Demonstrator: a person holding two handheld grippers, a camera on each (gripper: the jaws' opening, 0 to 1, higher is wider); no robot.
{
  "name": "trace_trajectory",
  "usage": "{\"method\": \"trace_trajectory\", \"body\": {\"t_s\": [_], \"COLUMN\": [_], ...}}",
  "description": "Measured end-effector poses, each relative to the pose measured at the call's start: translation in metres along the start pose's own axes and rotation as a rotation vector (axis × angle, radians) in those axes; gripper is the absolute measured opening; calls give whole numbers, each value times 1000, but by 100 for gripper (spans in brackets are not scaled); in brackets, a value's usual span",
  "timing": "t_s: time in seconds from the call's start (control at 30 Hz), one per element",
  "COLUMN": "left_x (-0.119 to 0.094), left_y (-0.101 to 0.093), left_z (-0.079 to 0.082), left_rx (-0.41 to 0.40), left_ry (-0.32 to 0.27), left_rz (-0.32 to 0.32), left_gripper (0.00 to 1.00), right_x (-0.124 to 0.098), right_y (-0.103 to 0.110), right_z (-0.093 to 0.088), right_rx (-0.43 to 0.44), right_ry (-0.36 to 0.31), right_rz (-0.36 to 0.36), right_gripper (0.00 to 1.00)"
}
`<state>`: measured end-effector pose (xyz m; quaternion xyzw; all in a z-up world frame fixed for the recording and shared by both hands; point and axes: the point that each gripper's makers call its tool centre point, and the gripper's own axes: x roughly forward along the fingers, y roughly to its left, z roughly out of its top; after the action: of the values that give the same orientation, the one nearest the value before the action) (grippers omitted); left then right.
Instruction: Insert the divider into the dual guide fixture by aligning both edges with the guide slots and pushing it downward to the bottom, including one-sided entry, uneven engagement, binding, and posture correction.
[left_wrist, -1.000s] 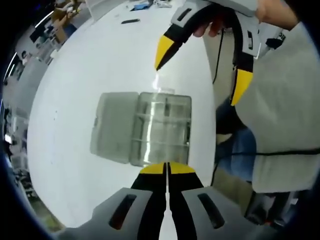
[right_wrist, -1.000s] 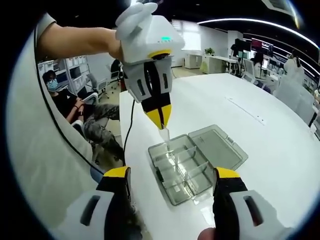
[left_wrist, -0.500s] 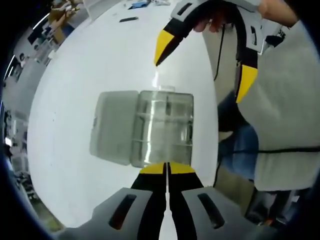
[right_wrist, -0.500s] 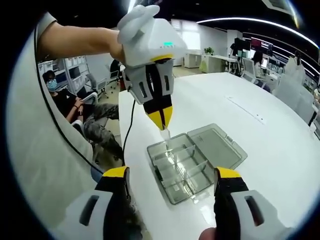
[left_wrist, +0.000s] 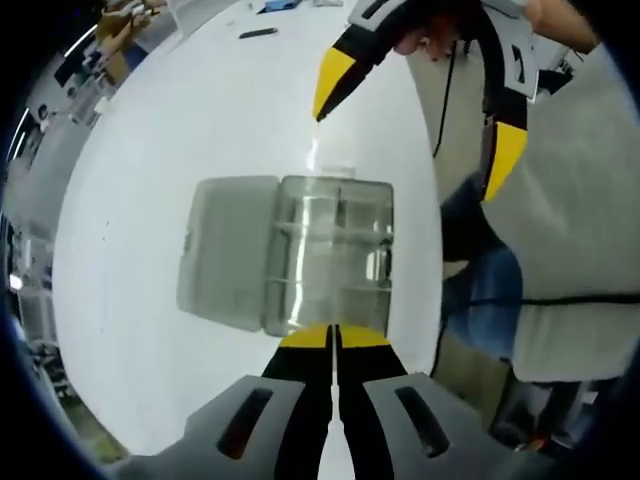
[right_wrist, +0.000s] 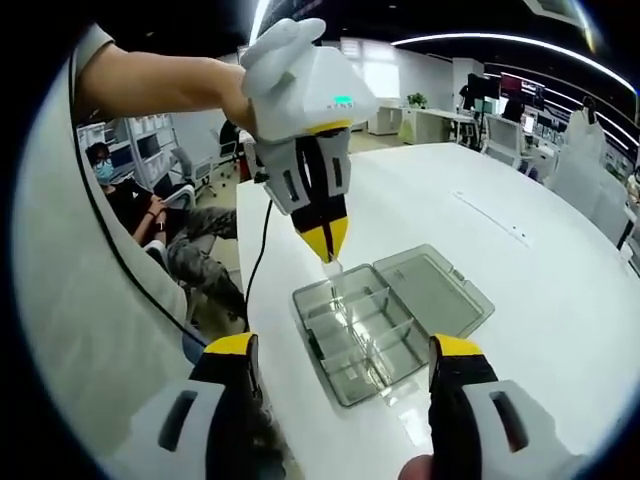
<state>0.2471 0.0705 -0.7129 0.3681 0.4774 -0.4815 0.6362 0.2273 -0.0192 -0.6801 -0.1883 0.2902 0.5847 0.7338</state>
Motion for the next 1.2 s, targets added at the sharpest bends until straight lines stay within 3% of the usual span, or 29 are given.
{"method": "trace_trajectory", "body": {"t_s": [1.2], "left_x": [13], "left_y": [3], "left_z": [-5], "left_rx": [-5], "left_ry": [22], "left_rz": [-23], "left_gripper": [0], "right_x": [0], "right_y": [-4], "right_z": [-5], "right_rx": [11], "right_ry": [10], "right_rz": [2], "right_gripper": [68]}}
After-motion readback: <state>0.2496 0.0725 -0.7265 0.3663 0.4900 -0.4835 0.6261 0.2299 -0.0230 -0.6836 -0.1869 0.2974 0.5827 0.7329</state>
